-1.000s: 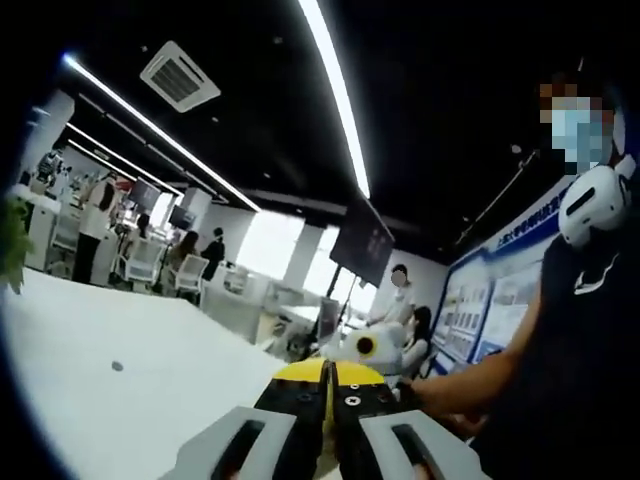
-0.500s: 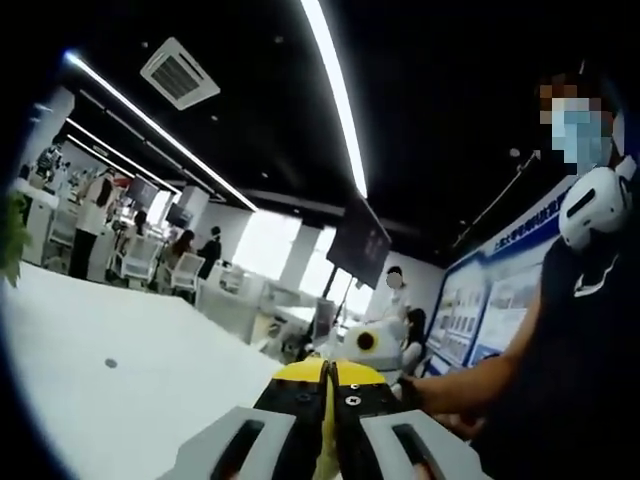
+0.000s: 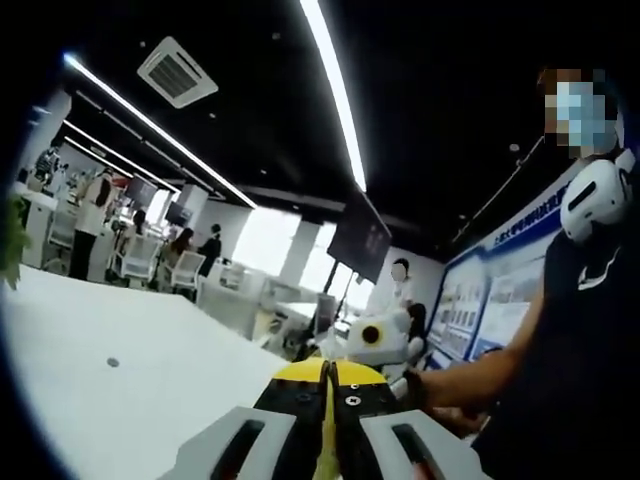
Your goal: Compare the silicone blocks by pressing each to a similar depth, holding the contact briefly, and releasing to observe deformation and rebound differences across the visible hardness samples.
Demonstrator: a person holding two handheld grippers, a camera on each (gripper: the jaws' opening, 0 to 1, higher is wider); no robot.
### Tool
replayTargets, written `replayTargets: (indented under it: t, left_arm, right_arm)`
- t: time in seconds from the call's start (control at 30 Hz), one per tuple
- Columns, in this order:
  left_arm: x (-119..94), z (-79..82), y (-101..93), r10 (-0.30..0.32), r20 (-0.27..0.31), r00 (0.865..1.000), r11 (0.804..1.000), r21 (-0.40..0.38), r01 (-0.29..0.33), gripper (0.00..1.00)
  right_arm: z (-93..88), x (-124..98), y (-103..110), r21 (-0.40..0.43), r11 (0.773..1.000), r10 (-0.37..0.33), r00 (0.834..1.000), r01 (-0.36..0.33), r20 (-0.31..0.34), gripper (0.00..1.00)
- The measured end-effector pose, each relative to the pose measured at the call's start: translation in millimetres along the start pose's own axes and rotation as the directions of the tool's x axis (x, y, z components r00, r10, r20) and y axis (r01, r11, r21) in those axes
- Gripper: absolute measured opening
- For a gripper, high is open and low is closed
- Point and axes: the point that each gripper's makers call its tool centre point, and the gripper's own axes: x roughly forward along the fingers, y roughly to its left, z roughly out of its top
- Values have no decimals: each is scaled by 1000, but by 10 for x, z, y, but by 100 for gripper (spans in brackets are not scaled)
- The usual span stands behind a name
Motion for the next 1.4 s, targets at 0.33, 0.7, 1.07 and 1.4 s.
replayTargets:
  t: [0.33,0.7,1.07,1.4]
  left_arm:
    - [-10,-40,14,13,18,1000,1000,19,-14,0]
    - [-27,-68,81,37,6,999,999,17,-37,0]
    - [-28,-141,89,54,-15,998,998,15,-54,0]
    - [-10,-118,51,55,-2,998,997,47,-55,0]
  right_arm:
    - [-34,1,-31,-27,1000,-4,1000,4,-9,6]
    - [-59,34,-95,-27,999,-19,1000,19,-12,7]
    - [-136,24,-138,-32,999,-30,1000,30,-2,8]
    - [-92,6,-154,-66,997,-42,999,43,24,11]
